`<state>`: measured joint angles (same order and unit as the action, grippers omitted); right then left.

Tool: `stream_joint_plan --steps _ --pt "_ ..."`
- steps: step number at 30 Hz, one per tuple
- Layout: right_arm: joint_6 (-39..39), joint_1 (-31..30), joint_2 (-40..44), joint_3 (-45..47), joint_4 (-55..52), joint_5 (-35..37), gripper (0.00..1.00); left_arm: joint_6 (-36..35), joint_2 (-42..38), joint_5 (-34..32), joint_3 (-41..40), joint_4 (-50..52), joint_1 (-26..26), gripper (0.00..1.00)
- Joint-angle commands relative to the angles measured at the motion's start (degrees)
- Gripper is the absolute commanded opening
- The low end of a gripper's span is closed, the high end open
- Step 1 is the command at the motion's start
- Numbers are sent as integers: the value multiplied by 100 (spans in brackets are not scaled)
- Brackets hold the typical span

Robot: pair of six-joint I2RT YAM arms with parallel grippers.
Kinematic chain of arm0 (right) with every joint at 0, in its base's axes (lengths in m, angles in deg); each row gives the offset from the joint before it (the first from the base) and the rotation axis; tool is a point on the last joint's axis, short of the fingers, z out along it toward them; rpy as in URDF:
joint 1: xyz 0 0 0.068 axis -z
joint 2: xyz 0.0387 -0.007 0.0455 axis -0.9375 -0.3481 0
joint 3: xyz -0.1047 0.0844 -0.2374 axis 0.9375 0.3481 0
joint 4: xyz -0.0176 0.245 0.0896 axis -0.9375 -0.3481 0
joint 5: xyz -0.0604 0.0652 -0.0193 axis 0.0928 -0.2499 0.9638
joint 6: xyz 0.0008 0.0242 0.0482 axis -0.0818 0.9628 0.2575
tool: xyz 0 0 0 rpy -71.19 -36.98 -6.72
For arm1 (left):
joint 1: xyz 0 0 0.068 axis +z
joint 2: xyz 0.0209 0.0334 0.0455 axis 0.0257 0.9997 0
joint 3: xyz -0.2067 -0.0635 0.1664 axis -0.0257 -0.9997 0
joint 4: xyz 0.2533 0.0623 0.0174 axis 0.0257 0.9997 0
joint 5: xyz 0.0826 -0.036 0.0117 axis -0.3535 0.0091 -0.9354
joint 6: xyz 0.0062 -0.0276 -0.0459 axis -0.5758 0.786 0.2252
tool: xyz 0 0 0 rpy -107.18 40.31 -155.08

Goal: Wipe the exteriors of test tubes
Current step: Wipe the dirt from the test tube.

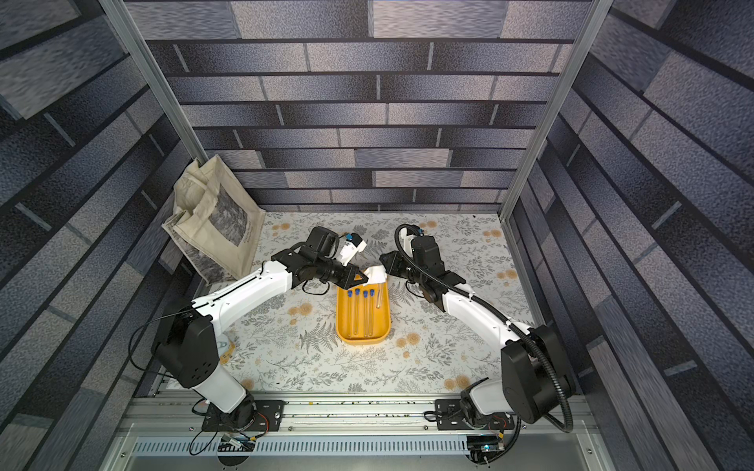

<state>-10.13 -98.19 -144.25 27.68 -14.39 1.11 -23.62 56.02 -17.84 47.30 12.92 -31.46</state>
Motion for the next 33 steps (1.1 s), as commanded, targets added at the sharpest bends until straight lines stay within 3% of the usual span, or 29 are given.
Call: stream_joint_plan --steps 1,9,33 --pt "9 -45 137 34 -102 -50 17 -275 115 -6 374 345 45 6" --pt "-1 -45 147 -42 -230 -2 17 -487 172 -39 515 630 -54 6" --pt "-81 -45 -305 -651 -444 -40 17 -458 -381 -210 -432 627 -376 6"
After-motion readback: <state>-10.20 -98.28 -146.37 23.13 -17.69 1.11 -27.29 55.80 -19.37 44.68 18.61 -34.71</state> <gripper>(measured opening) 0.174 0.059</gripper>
